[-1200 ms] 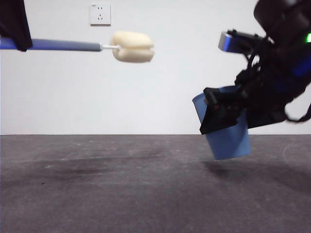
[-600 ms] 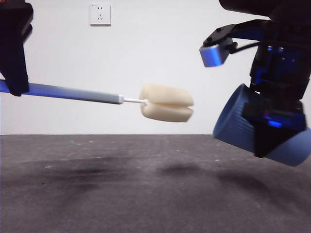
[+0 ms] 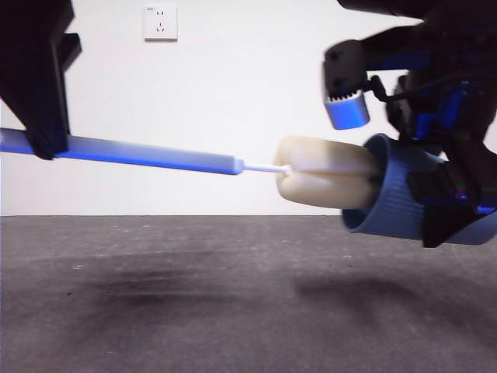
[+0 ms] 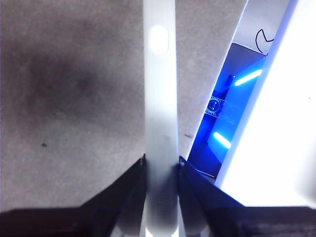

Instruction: Pick up the cup brush,pick up the cup,insert the brush into the cup,clean the cup,put the cup brush back,put the cup back to the fixed position on the table

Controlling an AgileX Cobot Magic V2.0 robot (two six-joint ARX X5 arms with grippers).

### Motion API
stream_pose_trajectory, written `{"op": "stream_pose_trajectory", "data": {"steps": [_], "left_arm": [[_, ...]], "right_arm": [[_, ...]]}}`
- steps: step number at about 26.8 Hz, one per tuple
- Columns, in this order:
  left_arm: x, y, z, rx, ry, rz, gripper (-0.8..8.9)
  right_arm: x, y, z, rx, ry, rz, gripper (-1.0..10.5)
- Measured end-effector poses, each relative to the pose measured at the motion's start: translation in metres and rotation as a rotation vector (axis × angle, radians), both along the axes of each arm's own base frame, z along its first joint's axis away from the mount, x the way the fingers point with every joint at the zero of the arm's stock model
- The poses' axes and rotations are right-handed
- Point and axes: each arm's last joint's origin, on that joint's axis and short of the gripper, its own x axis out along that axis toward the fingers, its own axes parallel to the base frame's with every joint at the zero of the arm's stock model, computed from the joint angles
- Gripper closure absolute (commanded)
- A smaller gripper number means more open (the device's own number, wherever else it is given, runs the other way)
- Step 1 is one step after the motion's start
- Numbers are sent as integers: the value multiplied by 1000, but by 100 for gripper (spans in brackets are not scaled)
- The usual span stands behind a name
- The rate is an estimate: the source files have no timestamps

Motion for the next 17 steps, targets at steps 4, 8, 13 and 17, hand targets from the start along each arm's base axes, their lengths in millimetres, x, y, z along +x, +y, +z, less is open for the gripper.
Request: {"op": "stream_pose_trajectory", "data": {"steps": [4,8,13,17], "left_arm": [[1,-9,-6,5,13,-9,821],[1,-21,-13,8,27,-21,821],[-2,-33,-17,-12,24,-26,821],[-3,-35,-17,-17,28,-11,821]], "right_arm": [[-11,14,-4,-29,5,80,964],[-21,27,-12,-70,10,141,964],[-30,39,-18,-74,12,198,964],[-31,39,-18,-79,6,198,964]]}}
